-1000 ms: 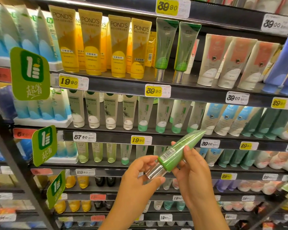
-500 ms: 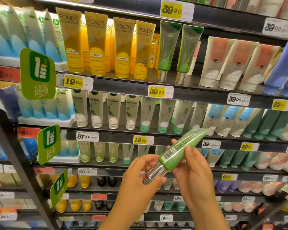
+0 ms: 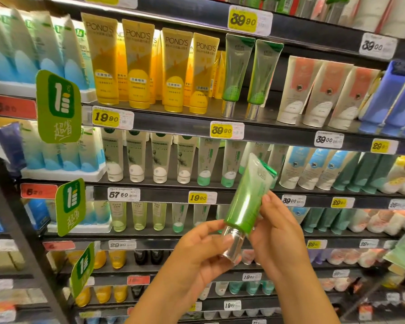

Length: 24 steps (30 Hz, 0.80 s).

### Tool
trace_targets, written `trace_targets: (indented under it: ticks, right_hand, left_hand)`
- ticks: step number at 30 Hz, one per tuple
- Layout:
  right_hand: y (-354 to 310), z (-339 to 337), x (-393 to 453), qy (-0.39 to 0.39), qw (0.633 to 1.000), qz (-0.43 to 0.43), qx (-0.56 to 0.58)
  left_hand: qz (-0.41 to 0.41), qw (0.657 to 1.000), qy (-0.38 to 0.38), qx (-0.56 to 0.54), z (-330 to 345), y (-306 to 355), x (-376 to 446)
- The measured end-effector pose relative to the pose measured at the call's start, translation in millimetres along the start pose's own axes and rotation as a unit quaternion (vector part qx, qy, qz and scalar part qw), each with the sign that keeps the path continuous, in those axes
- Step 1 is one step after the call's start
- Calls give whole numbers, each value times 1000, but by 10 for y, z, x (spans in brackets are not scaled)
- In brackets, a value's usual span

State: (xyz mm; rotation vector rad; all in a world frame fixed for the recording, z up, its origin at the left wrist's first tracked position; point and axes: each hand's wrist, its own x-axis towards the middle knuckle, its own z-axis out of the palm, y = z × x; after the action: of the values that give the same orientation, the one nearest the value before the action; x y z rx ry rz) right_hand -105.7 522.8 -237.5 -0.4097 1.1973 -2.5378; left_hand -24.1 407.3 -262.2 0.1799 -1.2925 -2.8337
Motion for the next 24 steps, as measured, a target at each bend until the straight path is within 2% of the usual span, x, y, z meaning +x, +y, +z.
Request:
trace_targets:
  ticks: [3, 11, 17, 24]
  right_hand:
    - [-33, 55, -5, 10, 999, 15, -33]
    - [-57, 238, -14, 48, 996, 42, -57]
    - [-74, 369, -41, 60, 996, 33, -65]
    - [-234, 453, -75, 48, 989, -26, -135]
  left_hand:
    - [-25, 998, -43, -39, 40, 96, -42]
    - [-63, 989, -76, -114, 120, 337, -150]
    - [-70, 990, -91, -82, 71, 465, -177]
    - [-32, 991, -120, 51, 73, 593, -91]
